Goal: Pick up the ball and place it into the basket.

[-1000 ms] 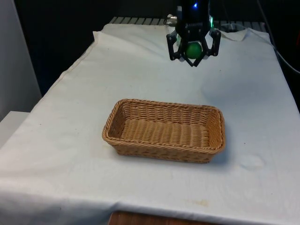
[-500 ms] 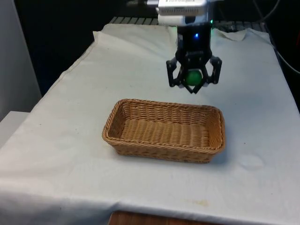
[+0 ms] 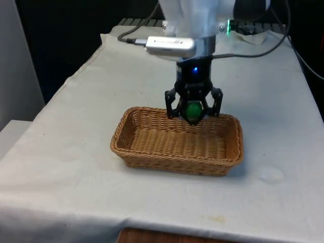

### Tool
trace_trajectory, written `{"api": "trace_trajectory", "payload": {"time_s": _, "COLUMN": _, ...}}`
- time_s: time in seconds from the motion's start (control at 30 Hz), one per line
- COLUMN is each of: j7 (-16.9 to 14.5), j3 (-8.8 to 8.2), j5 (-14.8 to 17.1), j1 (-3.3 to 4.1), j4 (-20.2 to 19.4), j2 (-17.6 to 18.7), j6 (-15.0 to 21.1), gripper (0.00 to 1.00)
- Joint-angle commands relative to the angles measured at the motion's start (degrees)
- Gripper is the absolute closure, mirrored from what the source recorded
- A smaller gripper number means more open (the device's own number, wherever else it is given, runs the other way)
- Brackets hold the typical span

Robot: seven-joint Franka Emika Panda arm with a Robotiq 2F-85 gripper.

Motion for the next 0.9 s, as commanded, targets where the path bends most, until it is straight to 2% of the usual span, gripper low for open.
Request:
{"api": "trace_trajectory", "payload": {"time_s": 0.0, "j7": -0.9, "j3": 0.29, "j5": 0.7, "j1": -0.69, "j4": 0.6, "j2": 1.1, "j6": 0.3, "gripper": 0.92}}
{"api": "trace_trajectory", "payload": {"time_s": 0.23, "j7": -1.7, "j3": -0.34, "j5": 2.1, "j1": -0.52, "j4": 2.8, "j2": 4.8, "j6": 0.7, "gripper": 0.92}}
{"api": "trace_trajectory", "payload": {"time_s": 0.3, "j7": -1.5, "j3": -0.57, "j5": 1.9, "j1": -0.29, "j4": 2.8, "j2": 4.9, "j6": 0.4, "gripper": 0.92}}
{"api": "trace_trajectory", "payload": {"time_s": 0.53, "j7": -1.4, "j3": -0.69, "j5": 1.9, "j1": -0.29, "j4": 4.1, "j2": 6.1, "j6": 0.5, "gripper": 0.91}}
{"api": "trace_trajectory", "payload": {"time_s": 0.63, "j7": -1.5, "j3": -0.74, "j5": 1.9, "j1": -0.29, "j4": 3.8, "j2": 5.9, "j6": 0.5, "gripper": 0.81}}
{"api": "trace_trajectory", "payload": {"time_s": 0.87, "j7": -1.3, "j3": -0.80, "j5": 1.8, "j1": -0.29, "j4": 4.7, "j2": 6.7, "j6": 0.3, "gripper": 0.49}}
